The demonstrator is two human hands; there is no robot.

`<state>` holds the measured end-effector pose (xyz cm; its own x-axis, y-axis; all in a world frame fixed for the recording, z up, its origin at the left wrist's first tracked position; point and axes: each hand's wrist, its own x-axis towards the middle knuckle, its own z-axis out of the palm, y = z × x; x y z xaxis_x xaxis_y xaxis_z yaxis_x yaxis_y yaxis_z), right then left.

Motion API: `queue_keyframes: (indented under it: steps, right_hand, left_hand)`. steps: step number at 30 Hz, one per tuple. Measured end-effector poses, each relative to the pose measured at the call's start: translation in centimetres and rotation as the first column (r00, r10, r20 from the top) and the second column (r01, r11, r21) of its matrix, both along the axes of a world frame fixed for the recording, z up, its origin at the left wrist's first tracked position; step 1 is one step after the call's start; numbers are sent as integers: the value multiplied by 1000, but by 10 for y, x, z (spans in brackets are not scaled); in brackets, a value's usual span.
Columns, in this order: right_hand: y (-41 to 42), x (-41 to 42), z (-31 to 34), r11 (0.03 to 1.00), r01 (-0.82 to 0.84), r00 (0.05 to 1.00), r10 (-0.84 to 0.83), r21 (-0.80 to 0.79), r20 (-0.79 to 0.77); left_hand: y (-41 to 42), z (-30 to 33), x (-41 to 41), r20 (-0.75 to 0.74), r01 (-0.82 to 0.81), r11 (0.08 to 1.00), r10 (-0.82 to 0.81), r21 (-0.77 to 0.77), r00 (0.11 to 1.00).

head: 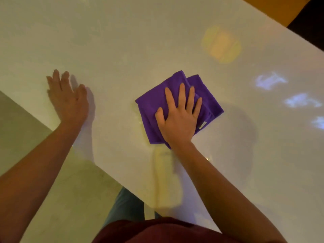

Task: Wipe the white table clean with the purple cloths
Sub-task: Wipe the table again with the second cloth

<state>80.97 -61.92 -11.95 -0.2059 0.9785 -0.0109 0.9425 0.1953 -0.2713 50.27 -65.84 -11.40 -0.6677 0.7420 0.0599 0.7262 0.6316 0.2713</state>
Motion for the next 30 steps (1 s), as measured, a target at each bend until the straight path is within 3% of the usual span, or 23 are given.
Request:
queue_keyframes:
  steps: [4, 14, 20, 25, 27, 30]
  right_hand:
    - [39, -60, 3, 999, -17, 999, 18, 28, -31]
    - [116, -160, 4, 994, -98, 994, 100, -43, 49]
    - [12, -113, 7, 990, -136, 990, 135, 26, 34]
    - [-100, -79, 6, 995, -77, 995, 81, -59, 59]
    - [-127, -88, 4, 997, -57, 997, 59, -46, 57]
    - [-132, -124, 1, 999, -38, 999, 39, -14, 34]
  left_hand:
    - [-4, -15, -14, -69, 19, 994, -27, -108, 997]
    - [-3, -13, -16, -90, 14, 993, -25, -118, 996]
    - [-7, -9, -20, -19, 53, 992, -55, -114, 998]
    - [-16, 7, -54, 283, 1, 970, -72, 243, 957]
    - [-18, 7, -92, 177, 43, 970, -87, 241, 980]
    - [-11, -4, -145, 32, -6, 1000, 5, 19, 999]
